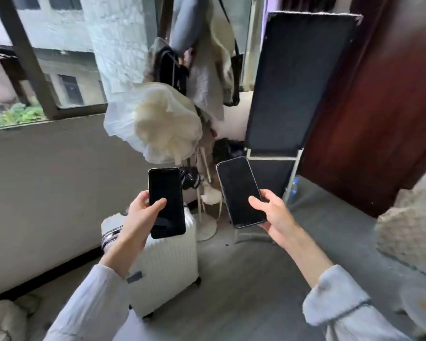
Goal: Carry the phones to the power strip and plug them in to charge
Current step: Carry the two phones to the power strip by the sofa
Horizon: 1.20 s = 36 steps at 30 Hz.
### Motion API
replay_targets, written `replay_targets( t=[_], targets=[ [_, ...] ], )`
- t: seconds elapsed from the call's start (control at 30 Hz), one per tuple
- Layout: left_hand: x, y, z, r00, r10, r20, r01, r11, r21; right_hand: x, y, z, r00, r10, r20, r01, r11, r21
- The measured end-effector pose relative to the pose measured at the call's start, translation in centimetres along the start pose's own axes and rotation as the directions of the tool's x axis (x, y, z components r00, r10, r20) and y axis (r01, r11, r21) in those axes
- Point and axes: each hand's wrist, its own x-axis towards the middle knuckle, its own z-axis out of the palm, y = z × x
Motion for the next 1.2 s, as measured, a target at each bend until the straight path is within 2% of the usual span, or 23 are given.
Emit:
replay_targets(
  t=[0.17, 0.37, 0.53, 0.67, 0.8, 1.0, 1.13, 1.2],
  targets=[
    [6.2, -0.7, 13.5, 0.974, -0.027, 0.224, 0.025, 1.000, 0.011, 4.4, -2.1, -11.0, 0.969, -0.023, -0.247, 0.041, 0.997, 0.066],
    [14.3, -1.0, 30.6, 0.892, -0.032, 0.450, 0.024, 0.999, 0.024, 10.6, -5.0, -23.8, 0.875, -0.073, -0.479, 0.143, 0.983, 0.111],
    [18.7, -0.6, 45.0, 0.777, -0.050, 0.628, 0.036, 0.999, 0.035, 13.6, -8.0, -33.5, 0.800, -0.074, -0.595, 0.184, 0.975, 0.126],
    [19.0, -1.1, 56.2, 0.645, -0.084, 0.759, 0.052, 0.996, 0.066, 14.8, -9.3, -41.7, 0.703, -0.079, -0.707, 0.239, 0.962, 0.130],
    [18.5, -2.0, 66.3, 0.557, -0.112, 0.823, 0.033, 0.993, 0.113, 16.1, -10.2, -49.8, 0.633, -0.062, -0.771, 0.249, 0.960, 0.127],
    [17.7, -3.4, 84.1, 0.514, -0.114, 0.850, 0.028, 0.993, 0.117, 18.0, -13.2, -64.5, 0.551, -0.041, -0.834, 0.222, 0.970, 0.099],
    [16.1, -4.2, 94.3, 0.412, -0.134, 0.901, 0.019, 0.990, 0.139, 18.1, -15.5, -73.9, 0.496, -0.039, -0.868, 0.260, 0.960, 0.106],
    [15.8, -4.7, 98.5, 0.387, -0.149, 0.910, 0.009, 0.987, 0.158, 18.5, -16.2, -77.8, 0.483, -0.032, -0.875, 0.264, 0.958, 0.111]
  ],
)
